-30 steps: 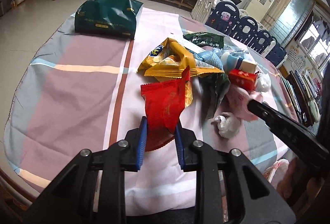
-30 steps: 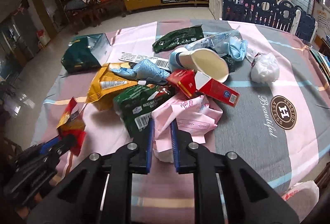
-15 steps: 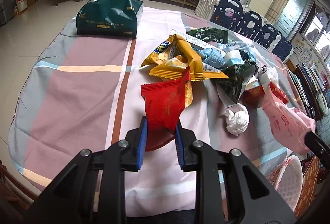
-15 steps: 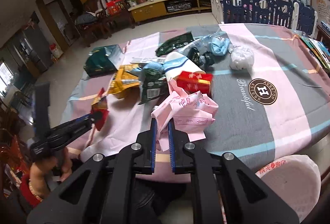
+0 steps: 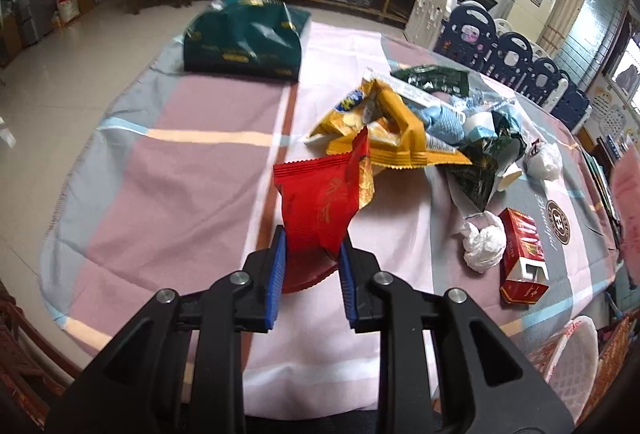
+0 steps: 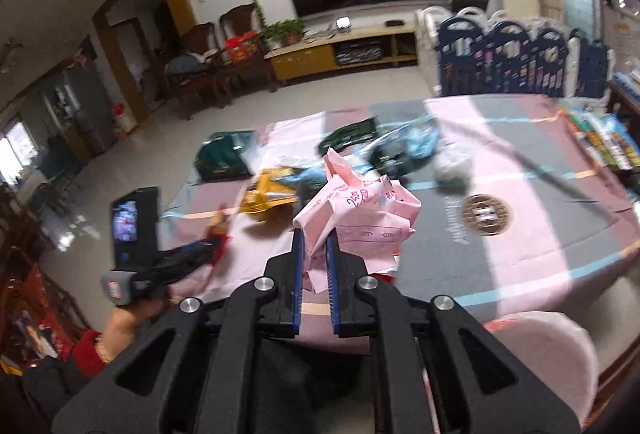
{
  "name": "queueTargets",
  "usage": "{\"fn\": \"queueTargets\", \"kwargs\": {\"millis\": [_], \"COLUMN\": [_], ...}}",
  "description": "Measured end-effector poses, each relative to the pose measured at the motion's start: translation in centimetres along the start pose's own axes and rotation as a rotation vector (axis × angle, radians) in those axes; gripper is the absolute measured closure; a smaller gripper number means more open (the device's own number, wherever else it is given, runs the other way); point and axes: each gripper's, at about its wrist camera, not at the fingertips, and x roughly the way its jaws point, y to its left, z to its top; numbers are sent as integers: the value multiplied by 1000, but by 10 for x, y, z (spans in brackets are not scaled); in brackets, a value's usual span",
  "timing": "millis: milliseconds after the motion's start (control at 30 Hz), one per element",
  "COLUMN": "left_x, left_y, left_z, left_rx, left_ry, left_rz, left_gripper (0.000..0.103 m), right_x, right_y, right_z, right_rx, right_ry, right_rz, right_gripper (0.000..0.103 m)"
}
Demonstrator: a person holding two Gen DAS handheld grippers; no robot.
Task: Collect trash
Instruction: 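Grasp the pink tissue with the right gripper while the left gripper lifts the red wrapper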
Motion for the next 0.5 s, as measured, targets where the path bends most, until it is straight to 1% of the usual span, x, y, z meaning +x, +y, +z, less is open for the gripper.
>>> {"fn": "queueTargets", "kwargs": {"millis": [33,133,200,233,333,433,500], "left_x": [-10,-47,-71,-83,-106,-118,-125], "left_y": [-2,-20,-42,-57,-93,-119,-135], "left_z": [-3,-14,-21,-24,-34,-45,-53], "left_rx": [-3,-4,45,86,164,208,241], "left_ry": [-7,-17,-33,-39,-23,11,30], "left_rz": [-4,-91,-157,-205,-336,-406,-436], "left_gripper": [78,78,77,77,77,77,77], "right_x": [-9,-38,-52,-59,-82,-93,-94], "right_y": [-7,-28,-41,-48,-64,-80,-93], "right_z": [-2,-15,-27,-34,-53,-73,-91], "right_rx": [-8,-23,-23,-23,-9,21,57], "right_ry": [-7,-5,16,28,48,81,130], "right_rz": [-43,-149,-211,-239,-284,-301,-325], "right_gripper": [92,92,92,92,92,92,92]}}
